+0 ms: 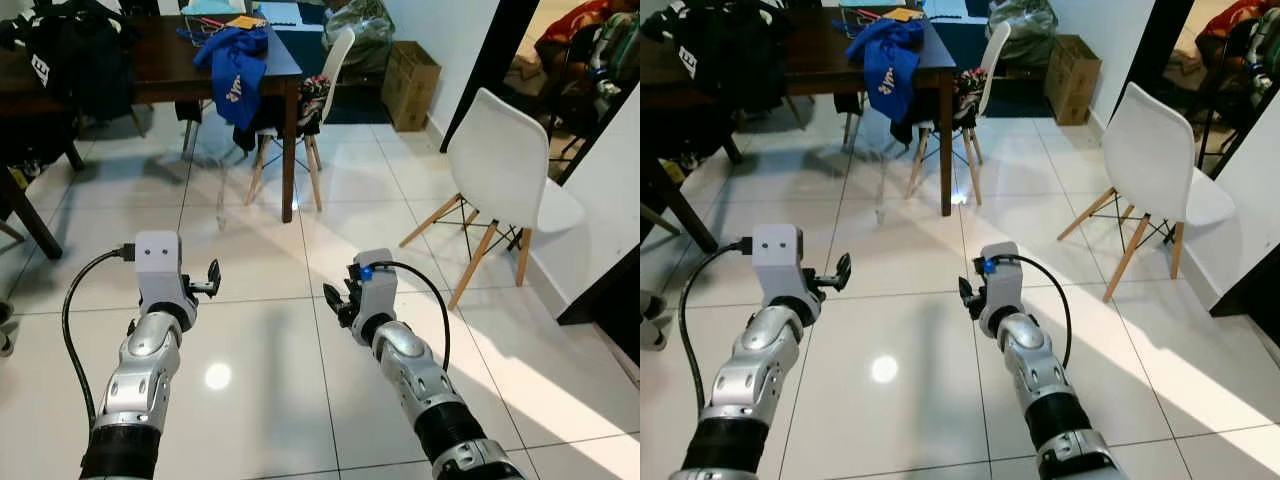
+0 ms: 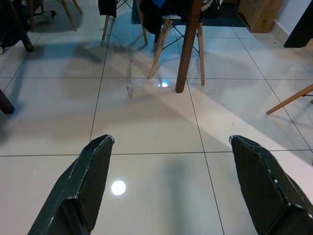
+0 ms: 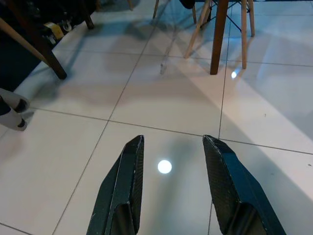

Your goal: Hang hanger

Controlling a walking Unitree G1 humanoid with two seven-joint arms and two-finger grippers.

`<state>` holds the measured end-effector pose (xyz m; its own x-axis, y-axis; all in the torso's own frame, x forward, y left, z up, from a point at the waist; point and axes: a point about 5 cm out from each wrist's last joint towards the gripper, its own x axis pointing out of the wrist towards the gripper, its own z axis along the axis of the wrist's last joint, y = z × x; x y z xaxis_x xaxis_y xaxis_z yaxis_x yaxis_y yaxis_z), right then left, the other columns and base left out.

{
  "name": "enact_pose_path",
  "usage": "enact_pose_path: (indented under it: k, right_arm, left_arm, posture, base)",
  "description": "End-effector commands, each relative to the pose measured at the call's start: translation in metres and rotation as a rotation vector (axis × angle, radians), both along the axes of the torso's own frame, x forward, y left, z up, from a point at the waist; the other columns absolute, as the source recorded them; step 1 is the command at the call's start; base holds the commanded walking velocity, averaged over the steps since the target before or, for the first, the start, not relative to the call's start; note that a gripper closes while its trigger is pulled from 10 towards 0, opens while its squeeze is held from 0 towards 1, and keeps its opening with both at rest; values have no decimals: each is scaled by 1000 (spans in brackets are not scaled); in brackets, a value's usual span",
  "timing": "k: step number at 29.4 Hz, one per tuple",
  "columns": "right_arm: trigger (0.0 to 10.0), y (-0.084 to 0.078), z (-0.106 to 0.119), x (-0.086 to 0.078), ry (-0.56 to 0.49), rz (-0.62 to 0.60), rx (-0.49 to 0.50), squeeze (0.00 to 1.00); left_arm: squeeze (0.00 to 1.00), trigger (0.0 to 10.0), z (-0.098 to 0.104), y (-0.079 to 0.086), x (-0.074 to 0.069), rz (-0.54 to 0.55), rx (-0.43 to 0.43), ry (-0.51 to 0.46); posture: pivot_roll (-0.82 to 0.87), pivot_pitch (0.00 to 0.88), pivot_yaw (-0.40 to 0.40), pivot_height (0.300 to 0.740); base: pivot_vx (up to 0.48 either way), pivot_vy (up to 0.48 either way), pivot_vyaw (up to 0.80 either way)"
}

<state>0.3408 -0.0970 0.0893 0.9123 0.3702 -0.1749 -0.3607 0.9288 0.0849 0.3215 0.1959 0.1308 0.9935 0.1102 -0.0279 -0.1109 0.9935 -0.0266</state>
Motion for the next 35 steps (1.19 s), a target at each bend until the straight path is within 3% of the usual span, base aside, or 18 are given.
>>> enact_pose_path:
  k: [1,4,8,10,13,15,16,18,19,20,26,27,35]
  right_arm:
    - [10000,-2,9,4,-30,0,50,0]
    - [10000,-1,11,5,-35,12,71,0]
    - [10000,1,15,6,-43,36,82,0]
    - [10000,2,20,9,-67,55,56,0]
    - [10000,2,20,9,-67,55,56,0]
    - [10000,5,21,8,-80,95,55,0]
    - [10000,6,24,8,-86,103,71,0]
    - [10000,6,24,8,-86,103,71,0]
    - [10000,6,28,10,-84,86,120,0]
    - [10000,7,29,11,-87,78,136,0]
    - [10000,9,30,11,-90,71,138,0]
    - [10000,8,29,12,-87,64,128,0]
    - [10000,4,38,16,-120,35,142,0]
  left_arm:
    - [0,10000,1,-5,1,-9,-13,6]
    - [0,10000,2,-6,3,-9,-6,7]
    - [0,10000,6,-6,4,0,-12,-4]
    - [0,10000,11,-5,7,2,-11,-11]
    - [0,10000,11,-5,7,2,-11,-11]
    - [0,10000,12,-5,10,5,-1,-6]
    - [0,10000,15,-5,11,6,-4,-7]
    - [0,10000,15,-5,11,6,-4,-7]
    - [0,10000,16,-5,12,6,-8,-6]
    - [0,10000,16,-4,9,8,-10,-4]
    - [0,10000,17,-2,5,11,-5,-5]
    - [0,10000,18,-2,5,19,-2,-12]
    - [0,10000,31,4,7,35,8,-46]
  posture:
    - [-17,142,-50,740]
    - [-11,164,-61,740]
    - [-10,126,-55,740]
    - [-10,173,-80,740]
    - [-10,173,-80,740]
    - [7,116,-62,740]
    - [14,136,-62,740]
    - [14,136,-62,740]
    - [22,171,-64,740]
    - [25,132,-54,740]
    - [29,135,-62,740]
    - [38,164,-71,740]
    - [47,153,-63,740]
  base:
    - [379,0,0]
    - [381,0,0]
    - [384,0,225]
    - [384,0,800]
    - [386,0,800]
    - [390,0,400]
    - [390,0,0]
    - [390,0,0]
    - [390,0,0]
    - [394,0,0]
    - [392,0,0]
    - [386,0,538]
    - [390,0,667]
